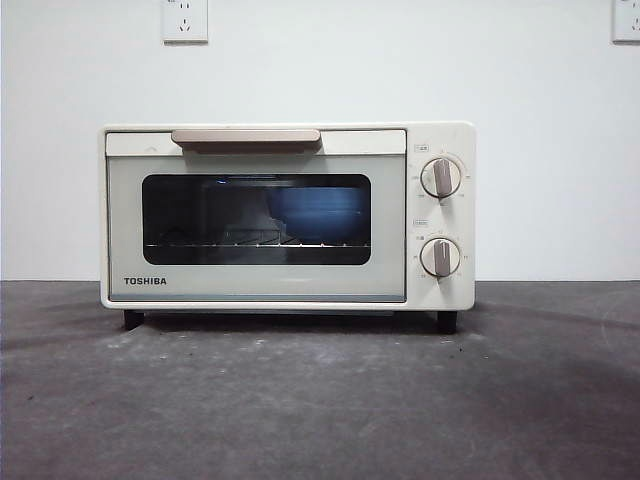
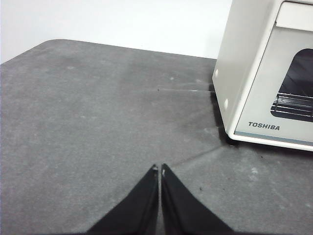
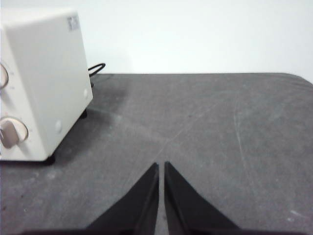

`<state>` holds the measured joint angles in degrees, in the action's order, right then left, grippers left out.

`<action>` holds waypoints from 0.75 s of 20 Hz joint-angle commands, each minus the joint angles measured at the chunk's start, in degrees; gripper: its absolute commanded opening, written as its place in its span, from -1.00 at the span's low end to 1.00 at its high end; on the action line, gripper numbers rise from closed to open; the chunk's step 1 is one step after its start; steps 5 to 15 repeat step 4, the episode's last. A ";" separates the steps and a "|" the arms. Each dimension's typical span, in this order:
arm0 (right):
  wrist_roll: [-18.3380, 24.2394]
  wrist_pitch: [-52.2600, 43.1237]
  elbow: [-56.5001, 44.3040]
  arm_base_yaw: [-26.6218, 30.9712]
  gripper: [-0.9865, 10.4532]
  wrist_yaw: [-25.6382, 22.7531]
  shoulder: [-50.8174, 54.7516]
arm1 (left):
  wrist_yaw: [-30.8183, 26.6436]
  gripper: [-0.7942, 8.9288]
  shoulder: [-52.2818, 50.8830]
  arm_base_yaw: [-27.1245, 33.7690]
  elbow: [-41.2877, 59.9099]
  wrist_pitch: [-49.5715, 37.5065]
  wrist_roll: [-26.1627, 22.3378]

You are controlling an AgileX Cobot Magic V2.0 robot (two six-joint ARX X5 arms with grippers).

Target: Place pumpkin in the steamer

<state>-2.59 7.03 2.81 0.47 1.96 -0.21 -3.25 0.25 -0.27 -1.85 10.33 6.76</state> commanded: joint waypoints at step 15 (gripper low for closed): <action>6.27 1.70 -2.25 0.09 -0.80 2.51 0.00 | -0.26 -0.80 -0.07 0.04 1.14 0.37 -0.74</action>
